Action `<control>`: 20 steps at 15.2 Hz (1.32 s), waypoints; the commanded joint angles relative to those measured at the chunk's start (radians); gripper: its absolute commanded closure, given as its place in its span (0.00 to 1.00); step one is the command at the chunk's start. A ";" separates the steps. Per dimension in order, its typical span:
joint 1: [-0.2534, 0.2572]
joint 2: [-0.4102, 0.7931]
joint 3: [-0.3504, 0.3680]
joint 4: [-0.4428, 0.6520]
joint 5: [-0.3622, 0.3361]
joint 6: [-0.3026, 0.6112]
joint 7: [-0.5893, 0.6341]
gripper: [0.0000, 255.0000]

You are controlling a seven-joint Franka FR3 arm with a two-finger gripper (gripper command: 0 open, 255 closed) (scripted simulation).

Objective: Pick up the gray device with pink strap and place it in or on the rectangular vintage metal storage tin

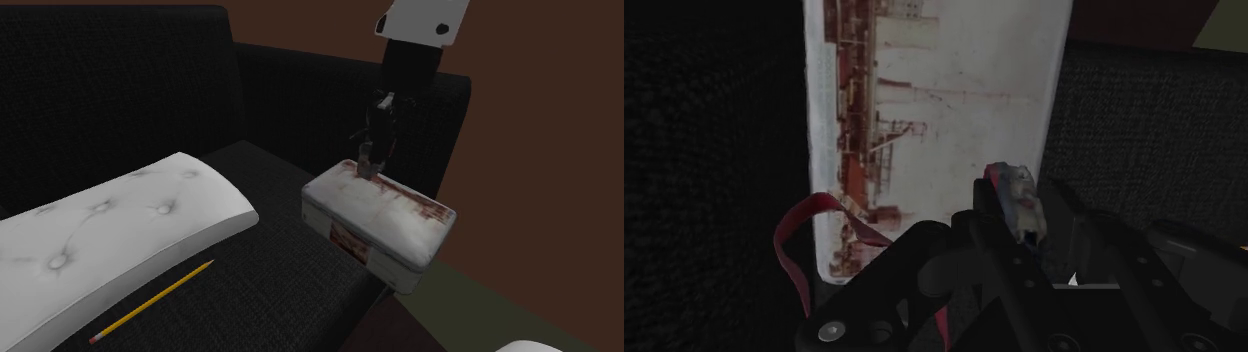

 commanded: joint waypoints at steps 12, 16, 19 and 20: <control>-0.009 -0.011 -0.014 -0.086 -0.013 0.075 -0.008 1.00; -0.009 -0.011 -0.014 -0.086 -0.013 0.075 -0.008 0.00; -0.009 -0.011 -0.014 -0.086 -0.013 0.075 -0.008 0.00; -0.006 -0.005 -0.013 -0.048 -0.010 0.043 -0.010 0.00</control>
